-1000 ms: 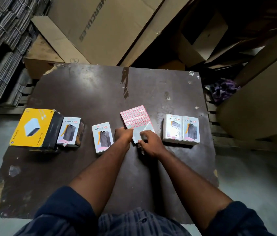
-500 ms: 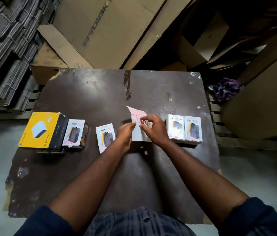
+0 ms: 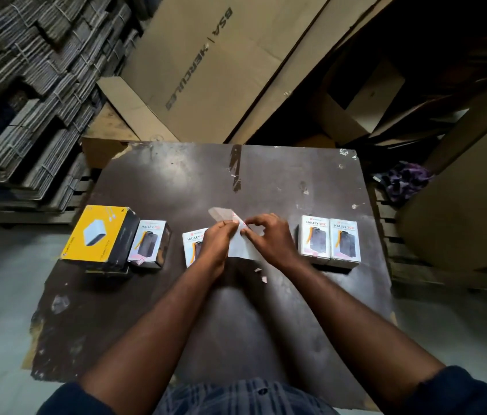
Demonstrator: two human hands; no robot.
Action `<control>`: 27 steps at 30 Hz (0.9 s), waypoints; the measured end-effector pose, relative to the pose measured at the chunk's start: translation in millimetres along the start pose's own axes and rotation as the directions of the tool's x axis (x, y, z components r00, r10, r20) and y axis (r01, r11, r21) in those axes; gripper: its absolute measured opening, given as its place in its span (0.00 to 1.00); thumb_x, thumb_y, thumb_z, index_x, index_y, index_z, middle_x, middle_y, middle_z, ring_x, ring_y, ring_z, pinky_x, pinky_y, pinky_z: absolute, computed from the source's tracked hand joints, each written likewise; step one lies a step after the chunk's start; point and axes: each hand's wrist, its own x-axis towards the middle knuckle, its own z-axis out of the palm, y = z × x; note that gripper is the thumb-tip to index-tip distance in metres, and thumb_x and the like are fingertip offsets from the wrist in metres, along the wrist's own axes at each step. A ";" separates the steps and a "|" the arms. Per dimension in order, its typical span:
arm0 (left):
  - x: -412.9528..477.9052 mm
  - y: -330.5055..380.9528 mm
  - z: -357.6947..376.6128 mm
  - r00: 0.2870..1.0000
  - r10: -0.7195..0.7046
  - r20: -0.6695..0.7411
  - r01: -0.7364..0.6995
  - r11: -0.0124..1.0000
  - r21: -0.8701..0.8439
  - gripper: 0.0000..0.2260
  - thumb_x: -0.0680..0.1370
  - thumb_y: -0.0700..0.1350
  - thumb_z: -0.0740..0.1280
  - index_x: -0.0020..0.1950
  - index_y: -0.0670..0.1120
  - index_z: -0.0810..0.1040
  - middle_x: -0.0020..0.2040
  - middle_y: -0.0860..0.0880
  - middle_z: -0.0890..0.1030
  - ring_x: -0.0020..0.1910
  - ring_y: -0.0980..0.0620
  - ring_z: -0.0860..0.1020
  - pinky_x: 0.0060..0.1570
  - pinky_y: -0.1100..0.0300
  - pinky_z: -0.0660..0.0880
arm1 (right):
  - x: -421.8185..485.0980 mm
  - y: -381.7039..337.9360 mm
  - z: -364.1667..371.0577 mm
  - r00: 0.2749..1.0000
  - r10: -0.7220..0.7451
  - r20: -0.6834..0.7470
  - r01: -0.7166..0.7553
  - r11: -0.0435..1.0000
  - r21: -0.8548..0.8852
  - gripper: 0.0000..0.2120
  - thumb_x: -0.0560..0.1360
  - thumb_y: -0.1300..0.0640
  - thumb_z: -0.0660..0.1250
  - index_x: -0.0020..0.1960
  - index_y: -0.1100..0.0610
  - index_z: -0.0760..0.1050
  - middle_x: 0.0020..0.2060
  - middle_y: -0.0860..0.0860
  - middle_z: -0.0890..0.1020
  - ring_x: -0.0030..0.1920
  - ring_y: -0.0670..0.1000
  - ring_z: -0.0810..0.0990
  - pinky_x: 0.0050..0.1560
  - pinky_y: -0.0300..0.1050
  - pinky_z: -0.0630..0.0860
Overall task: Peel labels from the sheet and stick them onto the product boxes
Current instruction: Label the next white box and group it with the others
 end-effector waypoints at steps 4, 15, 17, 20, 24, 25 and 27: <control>-4.2 4.2 -3.3 0.998 0.011 0.068 -0.012 1.000 0.007 0.08 0.80 0.40 0.65 0.44 0.44 0.82 0.40 0.45 0.84 0.43 0.46 0.80 0.55 0.48 0.77 | 1.3 -5.5 -5.7 1.000 -0.012 -0.016 0.012 1.000 -0.002 0.08 0.72 0.53 0.76 0.50 0.55 0.85 0.43 0.51 0.85 0.46 0.50 0.80 0.45 0.42 0.74; -6.4 5.6 -9.7 0.997 0.007 0.072 -0.013 0.997 0.083 0.08 0.81 0.40 0.64 0.45 0.45 0.82 0.42 0.48 0.84 0.39 0.53 0.81 0.42 0.58 0.77 | 2.9 -6.3 -5.1 0.991 -0.124 0.049 0.131 0.976 -0.173 0.07 0.77 0.56 0.69 0.50 0.57 0.84 0.44 0.52 0.85 0.47 0.54 0.79 0.46 0.48 0.75; -6.9 5.6 -9.4 0.997 -0.007 0.074 0.003 0.999 0.051 0.08 0.81 0.41 0.64 0.45 0.45 0.81 0.41 0.48 0.84 0.37 0.54 0.82 0.43 0.57 0.78 | 2.8 -6.6 -4.4 0.992 -0.119 0.047 0.125 0.976 -0.180 0.07 0.77 0.56 0.69 0.50 0.56 0.84 0.44 0.52 0.85 0.48 0.54 0.78 0.45 0.48 0.74; -4.7 7.3 -10.0 0.992 -0.060 0.108 0.062 0.998 -0.008 0.09 0.81 0.48 0.65 0.52 0.44 0.81 0.45 0.47 0.85 0.42 0.53 0.84 0.49 0.55 0.80 | 2.1 -5.9 -3.6 0.982 -0.179 0.056 0.187 0.953 -0.237 0.05 0.77 0.56 0.68 0.47 0.56 0.82 0.42 0.52 0.83 0.46 0.55 0.78 0.42 0.49 0.76; 1.6 12.0 -10.4 0.990 -0.099 0.096 0.101 0.995 -0.012 0.10 0.80 0.50 0.67 0.53 0.44 0.81 0.41 0.49 0.85 0.42 0.51 0.83 0.53 0.54 0.78 | -2.1 -3.2 1.7 0.954 -0.285 0.092 0.299 0.899 -0.321 0.03 0.75 0.58 0.70 0.44 0.57 0.81 0.42 0.53 0.82 0.44 0.57 0.79 0.38 0.48 0.76; 2.2 13.0 -9.5 0.993 -0.099 0.067 0.100 0.995 -0.006 0.08 0.80 0.48 0.67 0.53 0.44 0.80 0.40 0.49 0.84 0.41 0.51 0.82 0.51 0.55 0.79 | -3.3 -3.1 2.6 0.950 -0.296 0.095 0.311 0.896 -0.318 0.02 0.74 0.59 0.71 0.44 0.58 0.81 0.43 0.54 0.82 0.45 0.58 0.79 0.38 0.48 0.76; 2.3 14.0 -7.9 0.996 -0.088 0.012 0.088 0.996 0.010 0.04 0.80 0.43 0.66 0.52 0.44 0.79 0.41 0.48 0.83 0.40 0.51 0.82 0.42 0.58 0.80 | -3.1 -1.0 4.1 0.944 -0.315 0.098 0.330 0.895 -0.301 0.03 0.74 0.59 0.71 0.45 0.58 0.81 0.44 0.55 0.82 0.46 0.58 0.80 0.40 0.48 0.77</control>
